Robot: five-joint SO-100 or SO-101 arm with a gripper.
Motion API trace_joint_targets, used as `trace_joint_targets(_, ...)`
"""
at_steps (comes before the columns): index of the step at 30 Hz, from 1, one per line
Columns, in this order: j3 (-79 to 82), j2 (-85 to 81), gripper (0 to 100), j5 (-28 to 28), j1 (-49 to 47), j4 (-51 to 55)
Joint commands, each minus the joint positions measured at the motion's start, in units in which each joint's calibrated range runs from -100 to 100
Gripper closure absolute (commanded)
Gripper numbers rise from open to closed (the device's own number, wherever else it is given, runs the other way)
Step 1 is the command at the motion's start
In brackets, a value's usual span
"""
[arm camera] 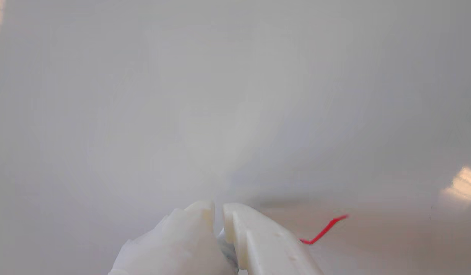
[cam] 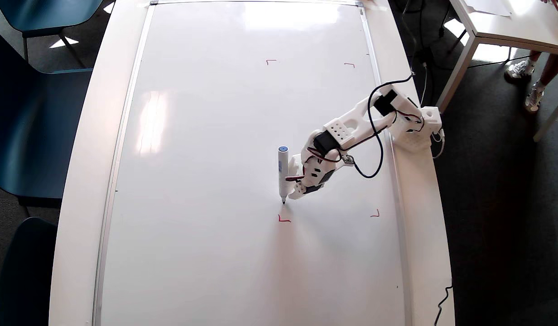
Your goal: Draw on a whiteboard a robot head using a pen attached to the gripper
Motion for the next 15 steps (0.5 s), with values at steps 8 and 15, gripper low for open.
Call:
trace_joint_targets(8, -0.9, -0.1, 99, 0.3, 0.2, 0.4)
trace_joint_targets(15, -0.8, -1.4, 99, -0.1, -0.2, 7.5)
